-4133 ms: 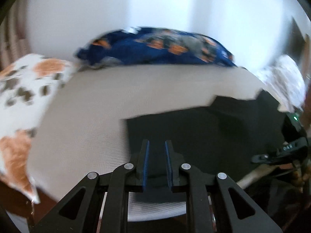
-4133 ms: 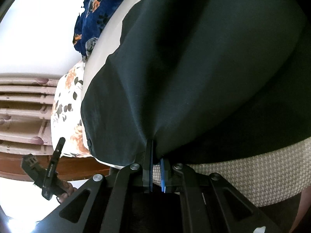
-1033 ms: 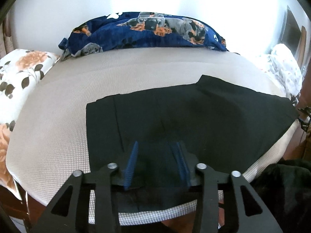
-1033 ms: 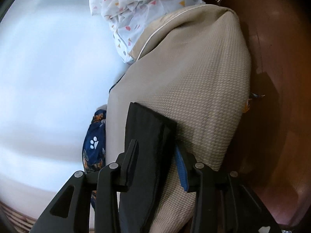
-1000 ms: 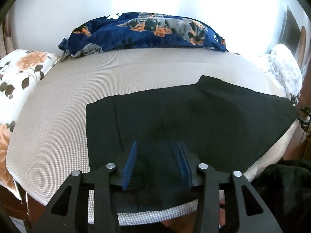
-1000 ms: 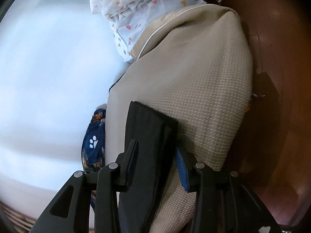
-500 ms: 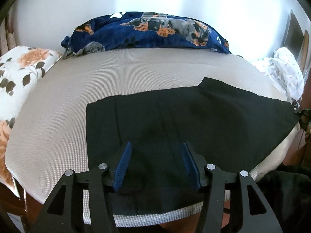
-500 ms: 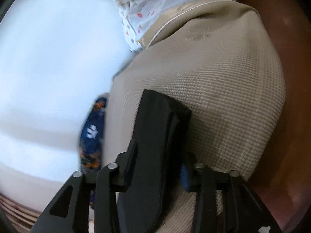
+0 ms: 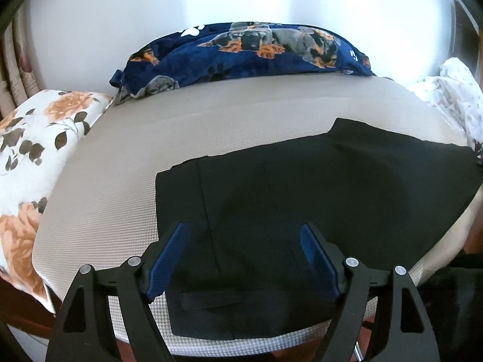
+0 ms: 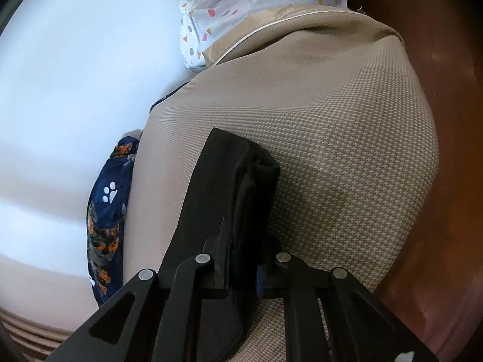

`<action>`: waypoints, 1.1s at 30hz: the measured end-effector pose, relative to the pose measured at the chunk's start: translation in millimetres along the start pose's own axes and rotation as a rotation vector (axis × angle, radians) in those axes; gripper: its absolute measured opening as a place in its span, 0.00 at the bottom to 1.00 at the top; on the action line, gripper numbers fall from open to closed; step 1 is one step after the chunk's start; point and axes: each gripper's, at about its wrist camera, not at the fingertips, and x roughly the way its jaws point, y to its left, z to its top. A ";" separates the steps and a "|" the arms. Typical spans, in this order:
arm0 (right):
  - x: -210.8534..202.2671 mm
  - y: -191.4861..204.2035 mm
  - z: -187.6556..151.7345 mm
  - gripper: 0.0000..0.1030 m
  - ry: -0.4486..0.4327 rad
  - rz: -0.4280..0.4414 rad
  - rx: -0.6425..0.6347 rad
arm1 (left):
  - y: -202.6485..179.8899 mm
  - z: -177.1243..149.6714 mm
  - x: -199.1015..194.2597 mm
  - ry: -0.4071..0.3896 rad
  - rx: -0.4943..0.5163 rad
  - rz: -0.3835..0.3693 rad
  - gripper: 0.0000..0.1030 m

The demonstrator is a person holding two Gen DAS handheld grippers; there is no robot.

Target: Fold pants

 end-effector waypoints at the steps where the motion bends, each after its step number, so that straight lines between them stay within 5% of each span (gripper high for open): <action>1: 0.1 1.0 -0.6 0.12 0.000 -0.004 -0.001 | 0.3 -0.3 0.5 0.002 0.001 0.006 0.78; 33: -2.9 6.3 -3.8 0.12 -0.021 -0.046 -0.024 | 5.8 -4.5 11.0 0.058 0.007 0.080 0.81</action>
